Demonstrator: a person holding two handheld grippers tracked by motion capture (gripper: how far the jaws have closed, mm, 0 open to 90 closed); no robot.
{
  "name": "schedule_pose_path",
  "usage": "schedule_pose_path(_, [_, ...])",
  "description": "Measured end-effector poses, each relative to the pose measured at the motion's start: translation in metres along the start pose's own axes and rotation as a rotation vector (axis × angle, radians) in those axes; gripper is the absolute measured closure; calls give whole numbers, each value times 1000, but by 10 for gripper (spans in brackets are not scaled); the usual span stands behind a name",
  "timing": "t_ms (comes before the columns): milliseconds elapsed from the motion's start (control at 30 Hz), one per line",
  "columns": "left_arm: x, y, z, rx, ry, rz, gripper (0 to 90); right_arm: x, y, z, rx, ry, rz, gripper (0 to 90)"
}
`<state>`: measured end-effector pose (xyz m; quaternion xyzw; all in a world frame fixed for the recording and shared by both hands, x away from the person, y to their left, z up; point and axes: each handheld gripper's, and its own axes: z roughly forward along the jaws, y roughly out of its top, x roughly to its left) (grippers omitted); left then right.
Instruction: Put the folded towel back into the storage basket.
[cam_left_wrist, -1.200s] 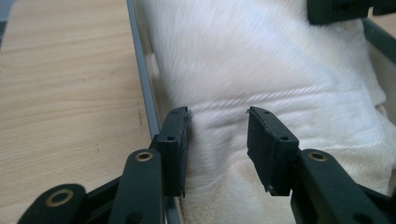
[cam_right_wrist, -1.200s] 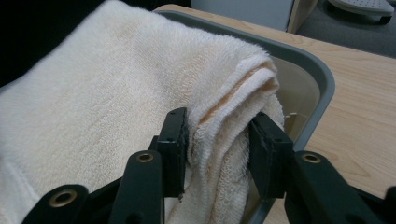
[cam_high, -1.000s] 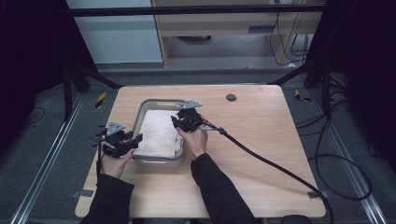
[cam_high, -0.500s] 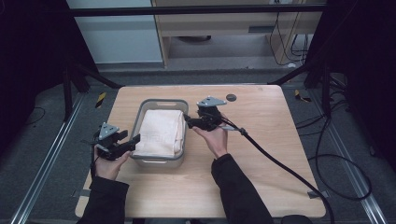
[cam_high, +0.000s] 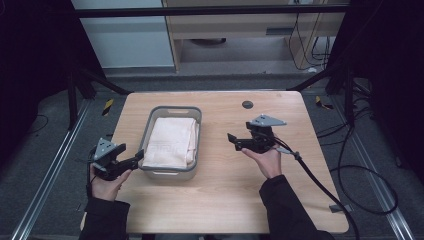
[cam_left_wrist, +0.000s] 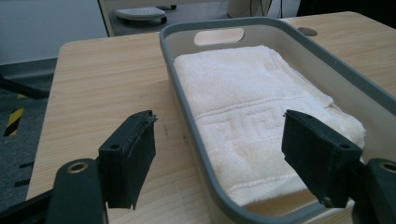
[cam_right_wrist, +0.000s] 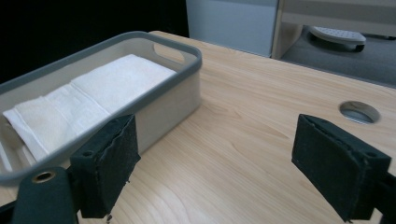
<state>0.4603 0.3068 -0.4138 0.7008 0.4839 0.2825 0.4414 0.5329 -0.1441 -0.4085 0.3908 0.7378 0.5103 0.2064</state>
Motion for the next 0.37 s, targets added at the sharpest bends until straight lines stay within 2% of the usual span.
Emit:
schedule_pose_path(167, [8, -9, -11, -11, 9, -12, 238, -13, -20, -24, 6, -22, -7, 131])
schedule_pose_path(367, [20, -24, -20, -21, 12, -32, 223, -31, -49, -52, 25, -50, 9, 127])
